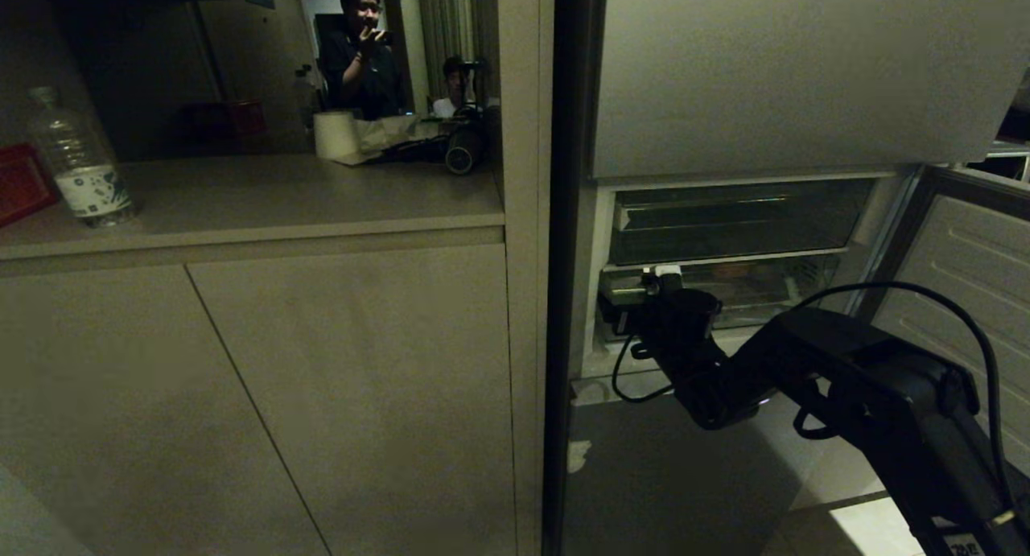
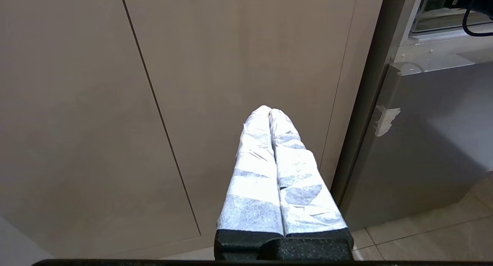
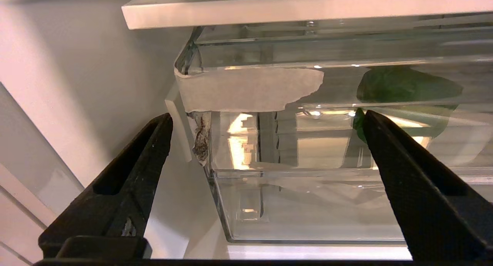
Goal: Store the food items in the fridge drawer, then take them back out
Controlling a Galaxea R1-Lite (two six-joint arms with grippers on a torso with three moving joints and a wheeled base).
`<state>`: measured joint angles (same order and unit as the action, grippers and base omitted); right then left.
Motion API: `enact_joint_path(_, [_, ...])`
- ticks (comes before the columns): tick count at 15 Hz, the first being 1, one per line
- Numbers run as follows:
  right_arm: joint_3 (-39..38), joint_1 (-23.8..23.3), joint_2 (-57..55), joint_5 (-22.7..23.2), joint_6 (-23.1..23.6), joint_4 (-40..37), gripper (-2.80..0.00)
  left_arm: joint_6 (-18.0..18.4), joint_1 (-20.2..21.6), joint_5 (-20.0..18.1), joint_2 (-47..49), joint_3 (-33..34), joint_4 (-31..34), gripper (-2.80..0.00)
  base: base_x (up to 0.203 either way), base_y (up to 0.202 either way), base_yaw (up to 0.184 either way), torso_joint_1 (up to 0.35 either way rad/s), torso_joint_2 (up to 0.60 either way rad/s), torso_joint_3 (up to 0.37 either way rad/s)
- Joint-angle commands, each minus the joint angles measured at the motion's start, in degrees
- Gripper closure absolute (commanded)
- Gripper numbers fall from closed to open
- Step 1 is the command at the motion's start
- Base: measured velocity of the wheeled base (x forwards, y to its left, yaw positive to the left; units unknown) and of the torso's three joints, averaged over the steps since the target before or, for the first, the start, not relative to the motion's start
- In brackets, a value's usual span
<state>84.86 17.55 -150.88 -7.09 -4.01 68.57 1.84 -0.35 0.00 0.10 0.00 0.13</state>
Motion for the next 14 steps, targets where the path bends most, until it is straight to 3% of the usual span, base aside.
enact_joint_path(1, [0.2,0.0,-0.2,0.0,0.0,0.2,-2.80,0.0,0.0,0.0,0.1,0.0,0.0,0.00,0.000,0.000,0.000,0.000,0.00,0.000])
enact_joint_path(4, [0.2,0.0,-0.2,-0.1,0.1,0.2,-2.80,0.0,0.0,0.0,0.1,0.0,0.0,0.00,0.000,0.000,0.000,0.000,0.00,0.000])
enact_joint_path(5, [0.1,0.1,-0.2,-0.1,0.1,0.3,0.00,0.0,0.0,0.0,0.1,0.0,0.0,0.00,0.000,0.000,0.000,0.000,0.00,0.000])
enact_joint_path(14, [0.1,1.7,0.5,-1.0,0.7,0.3,0.00,0.0,0.0,0.0,0.1,0.0,0.0,0.00,0.000,0.000,0.000,0.000,0.00,0.000])
